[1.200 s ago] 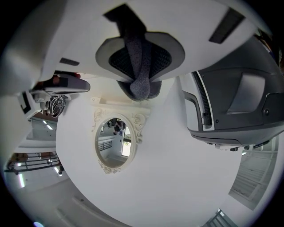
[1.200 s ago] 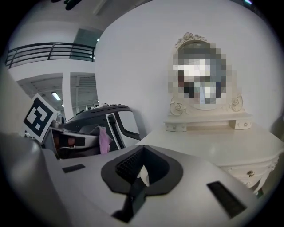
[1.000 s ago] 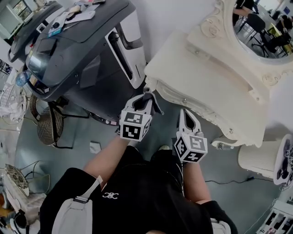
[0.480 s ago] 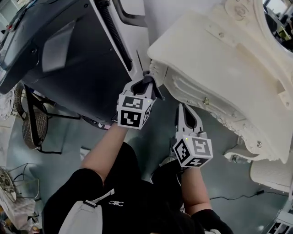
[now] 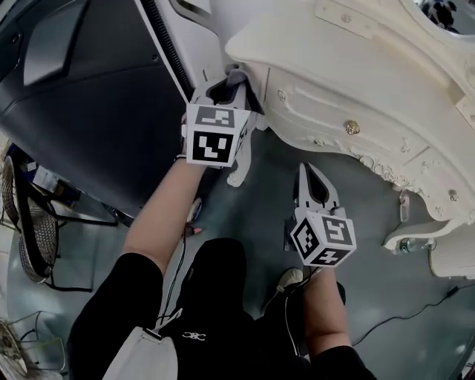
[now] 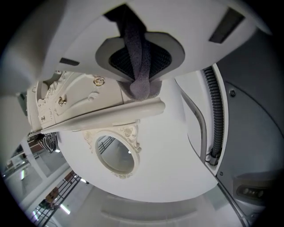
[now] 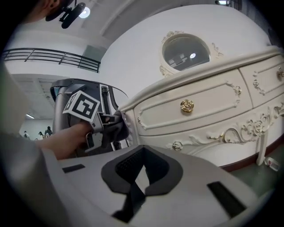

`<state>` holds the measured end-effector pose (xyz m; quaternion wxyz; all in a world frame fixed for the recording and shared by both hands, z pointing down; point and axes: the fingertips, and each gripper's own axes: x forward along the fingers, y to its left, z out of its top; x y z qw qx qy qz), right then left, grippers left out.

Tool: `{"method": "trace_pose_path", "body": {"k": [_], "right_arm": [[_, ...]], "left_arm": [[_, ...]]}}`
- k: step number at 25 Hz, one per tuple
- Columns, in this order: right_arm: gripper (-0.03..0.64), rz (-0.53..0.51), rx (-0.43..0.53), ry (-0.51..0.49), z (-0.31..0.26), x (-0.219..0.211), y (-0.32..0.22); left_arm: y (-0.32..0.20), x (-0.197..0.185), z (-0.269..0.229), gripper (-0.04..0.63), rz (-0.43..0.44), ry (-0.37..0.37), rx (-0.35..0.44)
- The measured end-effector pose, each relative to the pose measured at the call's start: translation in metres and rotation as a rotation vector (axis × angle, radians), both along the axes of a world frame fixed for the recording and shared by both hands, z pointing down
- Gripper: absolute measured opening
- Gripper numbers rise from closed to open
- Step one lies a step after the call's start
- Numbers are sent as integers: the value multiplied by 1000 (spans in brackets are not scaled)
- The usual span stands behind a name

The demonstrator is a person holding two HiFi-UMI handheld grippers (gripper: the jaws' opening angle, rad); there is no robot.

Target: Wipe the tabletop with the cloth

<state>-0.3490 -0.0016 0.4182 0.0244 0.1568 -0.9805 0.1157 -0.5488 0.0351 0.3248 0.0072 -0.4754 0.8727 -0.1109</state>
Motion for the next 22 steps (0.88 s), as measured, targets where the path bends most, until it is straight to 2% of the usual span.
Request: {"method": "trace_pose_path", "body": {"k": [3, 9, 12, 16, 22], "right_arm": [[3, 51, -18, 21, 15, 17, -4], [3, 99, -9, 29, 21, 41, -7], [3, 128, -5, 28, 20, 52, -15], [3, 151, -2, 31, 20, 65, -20], [3, 200, -8, 23, 16, 87, -32]], "left_arm": [[-9, -5, -8, 64, 2, -20, -11], [-25, -6, -16, 64, 24, 6, 15], [-39, 5, -16, 64, 64, 45, 43], [-60, 31, -16, 64, 129, 28, 41], [-68, 51, -19, 64, 131, 63, 80]]}}
